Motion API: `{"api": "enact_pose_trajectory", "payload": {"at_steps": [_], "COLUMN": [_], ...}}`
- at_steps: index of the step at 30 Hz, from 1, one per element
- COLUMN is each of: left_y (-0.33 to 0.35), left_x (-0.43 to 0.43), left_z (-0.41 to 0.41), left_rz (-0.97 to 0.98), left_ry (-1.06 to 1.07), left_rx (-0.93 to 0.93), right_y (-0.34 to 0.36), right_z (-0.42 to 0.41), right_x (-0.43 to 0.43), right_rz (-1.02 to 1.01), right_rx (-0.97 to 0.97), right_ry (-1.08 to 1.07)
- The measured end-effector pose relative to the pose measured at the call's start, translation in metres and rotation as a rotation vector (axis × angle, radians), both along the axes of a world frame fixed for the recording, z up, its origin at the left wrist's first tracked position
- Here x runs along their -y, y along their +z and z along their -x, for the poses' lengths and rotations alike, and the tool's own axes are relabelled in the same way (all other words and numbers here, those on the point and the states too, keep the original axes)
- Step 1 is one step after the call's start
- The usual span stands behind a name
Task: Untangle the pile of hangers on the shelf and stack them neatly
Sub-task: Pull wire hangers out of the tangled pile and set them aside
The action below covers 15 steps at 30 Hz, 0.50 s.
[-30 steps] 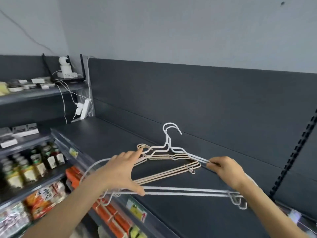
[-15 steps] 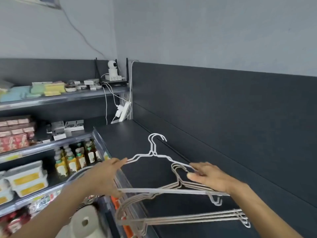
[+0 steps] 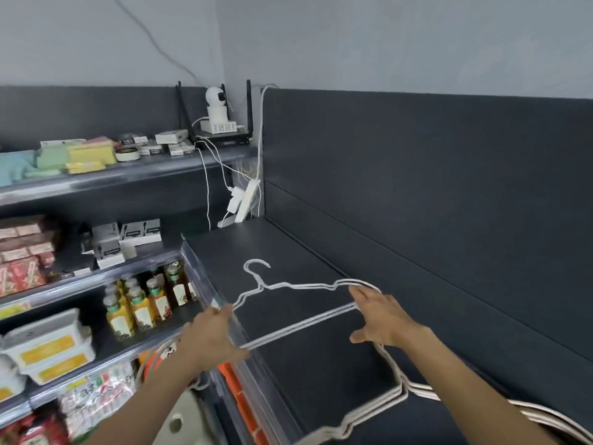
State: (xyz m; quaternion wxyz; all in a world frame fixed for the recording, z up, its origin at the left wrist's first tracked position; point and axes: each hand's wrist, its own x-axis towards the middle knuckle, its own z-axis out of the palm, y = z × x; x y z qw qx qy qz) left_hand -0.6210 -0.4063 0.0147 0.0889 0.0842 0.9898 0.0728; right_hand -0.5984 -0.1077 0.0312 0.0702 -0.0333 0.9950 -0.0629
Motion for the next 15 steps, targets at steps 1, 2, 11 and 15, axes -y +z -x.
{"api": "enact_pose_trajectory", "payload": {"at_steps": [1, 2, 11, 15], "left_y": [-0.006, -0.011, -0.039, -0.033], "left_x": [-0.005, -0.010, -0.028, -0.033], "left_z": [0.005, 0.009, 0.022, 0.022], "left_rz": [0.003, 0.002, -0.070, -0.098], "left_ry": [0.004, 0.001, -0.012, -0.078], "left_rx": [-0.002, 0.001, 0.143, 0.120], "right_y": [-0.004, -0.007, -0.028, -0.029], "right_z": [0.000, -0.001, -0.015, -0.023], "right_x": [-0.003, -0.007, -0.021, -0.019], "right_rz": [0.016, 0.027, 0.165, 0.169], "right_rx": [0.005, 0.012, 0.007, 0.014], "right_ry": [-0.023, -0.045, -0.174, -0.178]}}
